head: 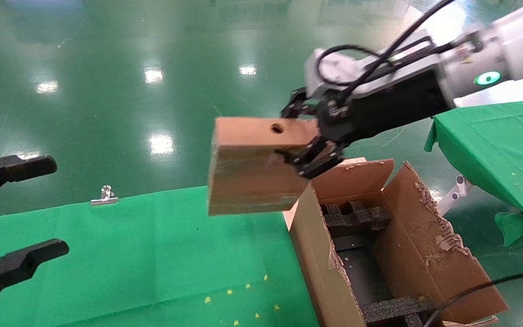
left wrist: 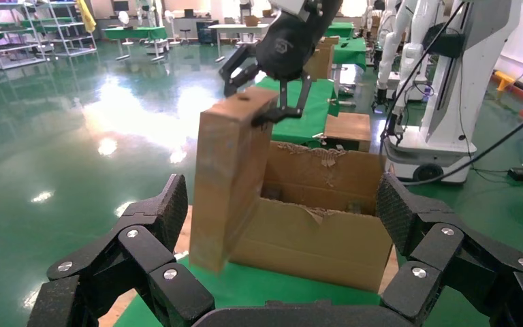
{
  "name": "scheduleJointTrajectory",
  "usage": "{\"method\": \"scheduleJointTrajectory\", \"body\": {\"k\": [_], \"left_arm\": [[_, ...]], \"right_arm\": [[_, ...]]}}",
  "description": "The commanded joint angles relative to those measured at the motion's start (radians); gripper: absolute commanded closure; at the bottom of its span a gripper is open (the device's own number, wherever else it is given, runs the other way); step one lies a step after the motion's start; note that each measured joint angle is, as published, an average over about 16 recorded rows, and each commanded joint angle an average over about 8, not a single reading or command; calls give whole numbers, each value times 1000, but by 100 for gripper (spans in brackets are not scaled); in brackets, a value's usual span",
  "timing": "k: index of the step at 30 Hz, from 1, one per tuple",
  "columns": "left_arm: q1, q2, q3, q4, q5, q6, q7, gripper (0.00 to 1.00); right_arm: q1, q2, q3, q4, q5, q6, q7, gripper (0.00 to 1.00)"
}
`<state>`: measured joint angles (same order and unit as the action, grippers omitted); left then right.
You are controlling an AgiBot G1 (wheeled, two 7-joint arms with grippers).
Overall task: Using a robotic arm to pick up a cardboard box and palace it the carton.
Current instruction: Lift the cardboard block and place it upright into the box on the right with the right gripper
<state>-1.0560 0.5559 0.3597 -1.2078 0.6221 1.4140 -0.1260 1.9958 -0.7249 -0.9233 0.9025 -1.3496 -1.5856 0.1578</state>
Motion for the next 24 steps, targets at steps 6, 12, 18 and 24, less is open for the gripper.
{"method": "scheduleJointTrajectory", "body": {"k": [6,12,18,24], "left_arm": [[0,0,0,0,0,0,0,0],[0,0,0,0,0,0,0,0],[0,0,0,0,0,0,0,0],[0,0,0,0,0,0,0,0]], "right_arm": [[68,115,-58,-35,1,0,-12,100],[108,236,-111,-36,-21,2,-6,100],[117,346,-161,-29,-48,7,7,100],[85,432,-201,-25,-49,19,20,100]]}}
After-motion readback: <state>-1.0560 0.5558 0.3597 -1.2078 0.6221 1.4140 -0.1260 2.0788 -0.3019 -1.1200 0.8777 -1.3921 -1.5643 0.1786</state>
